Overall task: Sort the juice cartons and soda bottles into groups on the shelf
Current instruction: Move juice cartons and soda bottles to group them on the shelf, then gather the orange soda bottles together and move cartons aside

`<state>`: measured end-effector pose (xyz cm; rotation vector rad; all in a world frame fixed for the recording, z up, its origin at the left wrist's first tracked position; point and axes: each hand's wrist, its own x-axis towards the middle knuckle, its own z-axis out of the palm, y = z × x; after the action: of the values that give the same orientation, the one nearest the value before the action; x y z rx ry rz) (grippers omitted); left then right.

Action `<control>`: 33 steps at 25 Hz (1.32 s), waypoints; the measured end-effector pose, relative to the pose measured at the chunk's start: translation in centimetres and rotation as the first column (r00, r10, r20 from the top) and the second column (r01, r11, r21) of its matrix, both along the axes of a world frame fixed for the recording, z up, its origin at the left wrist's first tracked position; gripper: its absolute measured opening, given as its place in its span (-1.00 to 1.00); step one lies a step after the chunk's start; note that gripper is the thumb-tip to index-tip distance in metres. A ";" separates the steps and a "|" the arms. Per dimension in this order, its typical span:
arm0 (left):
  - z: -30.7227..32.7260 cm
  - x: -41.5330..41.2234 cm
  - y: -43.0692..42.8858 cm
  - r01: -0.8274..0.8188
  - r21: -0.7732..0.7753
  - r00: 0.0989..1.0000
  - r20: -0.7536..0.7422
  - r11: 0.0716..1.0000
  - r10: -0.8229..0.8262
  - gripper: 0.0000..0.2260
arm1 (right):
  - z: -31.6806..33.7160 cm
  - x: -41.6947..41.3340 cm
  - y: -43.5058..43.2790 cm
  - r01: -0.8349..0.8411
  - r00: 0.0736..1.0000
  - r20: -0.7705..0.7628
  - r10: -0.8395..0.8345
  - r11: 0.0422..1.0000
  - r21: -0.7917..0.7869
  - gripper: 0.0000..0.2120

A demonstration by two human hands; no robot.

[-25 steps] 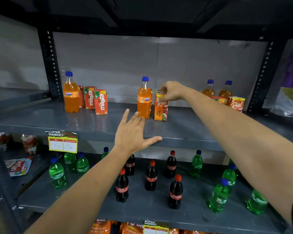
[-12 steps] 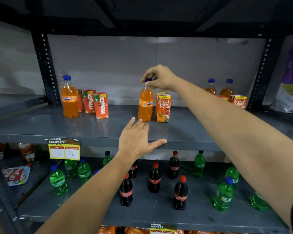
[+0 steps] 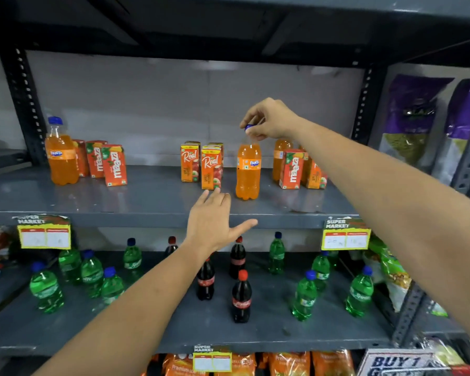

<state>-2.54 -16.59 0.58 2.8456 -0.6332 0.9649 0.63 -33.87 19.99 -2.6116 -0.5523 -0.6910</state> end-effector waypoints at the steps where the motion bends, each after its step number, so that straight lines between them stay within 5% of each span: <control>1: 0.3 -0.1 -1.6 0.007 -0.016 1.000 0.002 1.000 -0.007 -0.05 | 0.2 0.0 -0.8 0.024 1.000 0.016 -0.023 0.999 -0.034 -0.83; 12: 0.4 0.7 -6.4 -0.077 0.030 0.996 0.054 0.997 0.075 -0.02 | -1.1 4.0 -6.1 0.089 0.994 0.065 -0.088 0.996 -0.008 -0.74; 16: 0.1 0.6 -6.5 -0.071 0.018 0.988 0.138 0.997 0.068 -0.10 | -1.1 4.7 -8.3 0.065 0.997 -0.045 -0.067 0.997 -0.042 -0.43; 20: 0.1 0.5 -6.5 -0.061 0.011 0.990 0.125 0.998 0.059 -0.09 | -2.5 5.2 -11.3 0.092 0.972 -0.196 -0.132 0.976 -0.199 -0.36; 24: 0.4 0.3 -6.3 -0.080 0.036 0.992 0.105 0.996 0.076 -0.05 | -3.9 5.3 -11.6 0.184 0.947 -0.150 -0.284 0.862 -0.473 -0.44; 33: -0.6 -0.6 7.0 -0.227 0.050 0.972 0.069 0.973 0.223 -0.03 | -0.7 0.8 -6.8 -0.022 0.912 -0.383 -0.148 0.913 -0.406 -0.61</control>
<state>-3.19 -9.58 -0.04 2.9980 -0.3525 1.0878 1.47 -40.63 19.34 -3.0489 -0.5208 -0.0252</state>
